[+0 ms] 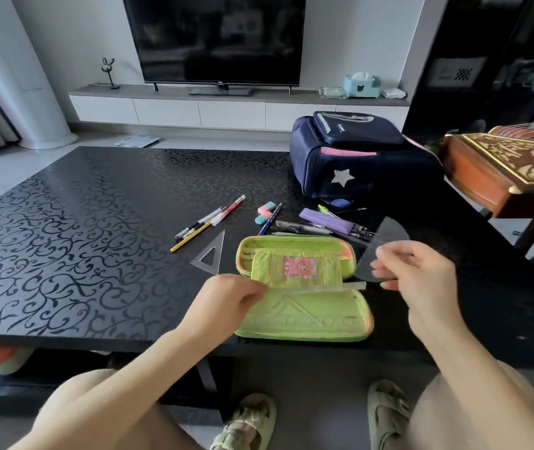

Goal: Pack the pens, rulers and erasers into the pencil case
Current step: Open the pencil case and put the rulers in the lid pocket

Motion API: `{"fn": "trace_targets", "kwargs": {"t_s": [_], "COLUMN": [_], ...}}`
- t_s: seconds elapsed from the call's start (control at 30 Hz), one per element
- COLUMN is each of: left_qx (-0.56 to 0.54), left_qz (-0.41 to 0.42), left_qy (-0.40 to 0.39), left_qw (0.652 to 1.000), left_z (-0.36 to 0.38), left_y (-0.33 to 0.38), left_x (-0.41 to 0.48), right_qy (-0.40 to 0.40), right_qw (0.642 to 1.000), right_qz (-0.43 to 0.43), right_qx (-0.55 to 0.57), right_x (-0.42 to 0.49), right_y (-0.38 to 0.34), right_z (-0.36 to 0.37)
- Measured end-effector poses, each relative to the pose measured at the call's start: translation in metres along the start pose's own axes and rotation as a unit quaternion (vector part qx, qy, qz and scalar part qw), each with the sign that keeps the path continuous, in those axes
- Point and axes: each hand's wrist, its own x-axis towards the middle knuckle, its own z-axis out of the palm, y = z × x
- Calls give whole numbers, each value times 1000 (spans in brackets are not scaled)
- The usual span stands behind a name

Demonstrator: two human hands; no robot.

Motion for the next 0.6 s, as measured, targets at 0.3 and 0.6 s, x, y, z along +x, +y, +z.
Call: {"fn": "trace_targets", "kwargs": {"t_s": [0.3,0.6], "left_qx": [279,113], "left_qz": [10,-62], "left_qy": [-210,-235], "left_qw": [937,963], "left_z": [52,38], "left_y": [4,-7], "left_x": [25,23], "right_qy": [68,-43], "right_qw": [996,993], "right_qz": [-38,-63], "right_qx": [-38,-85], "right_x": [11,4], "right_y": [2,16], "right_z": [-59,-34]}}
